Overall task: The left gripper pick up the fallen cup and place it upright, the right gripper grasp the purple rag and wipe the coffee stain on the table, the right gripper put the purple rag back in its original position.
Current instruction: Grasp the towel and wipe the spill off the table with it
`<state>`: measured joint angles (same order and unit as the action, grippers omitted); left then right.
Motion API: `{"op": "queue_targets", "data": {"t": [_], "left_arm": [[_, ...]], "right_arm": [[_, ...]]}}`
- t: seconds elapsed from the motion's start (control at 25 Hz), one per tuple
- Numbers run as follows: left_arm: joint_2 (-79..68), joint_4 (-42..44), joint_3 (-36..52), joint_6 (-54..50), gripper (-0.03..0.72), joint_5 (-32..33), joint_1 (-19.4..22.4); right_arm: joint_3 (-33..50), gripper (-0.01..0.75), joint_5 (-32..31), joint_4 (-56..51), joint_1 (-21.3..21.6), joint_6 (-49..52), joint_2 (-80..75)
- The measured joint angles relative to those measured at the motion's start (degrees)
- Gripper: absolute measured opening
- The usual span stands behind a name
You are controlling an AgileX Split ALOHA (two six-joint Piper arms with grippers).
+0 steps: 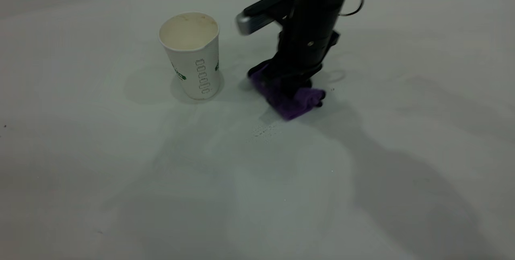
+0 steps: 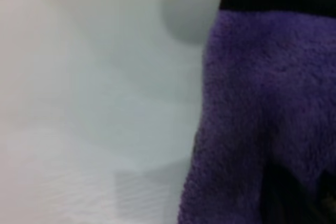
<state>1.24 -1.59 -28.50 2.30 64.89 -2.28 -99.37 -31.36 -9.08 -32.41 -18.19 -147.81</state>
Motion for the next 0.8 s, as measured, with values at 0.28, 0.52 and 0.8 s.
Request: {"op": "queue_targets", "data": {"t": [0.28, 0.52, 0.8], "left_arm": [[0.00, 0.00, 0.00, 0.00, 0.500, 0.00, 0.00], [0.00, 0.00, 0.00, 0.00, 0.500, 0.00, 0.00], [0.00, 0.00, 0.00, 0.00, 0.500, 0.00, 0.00]], "right_arm": [[-0.06, 0.049, -9.10, -0.62, -5.56, -0.50, 0.00], [-0.06, 0.050, -13.36, 3.55, -5.11, 1.78, -0.11], [-0.06, 0.053, -12.70, 13.37, 3.93, 14.30, -0.11]]}}
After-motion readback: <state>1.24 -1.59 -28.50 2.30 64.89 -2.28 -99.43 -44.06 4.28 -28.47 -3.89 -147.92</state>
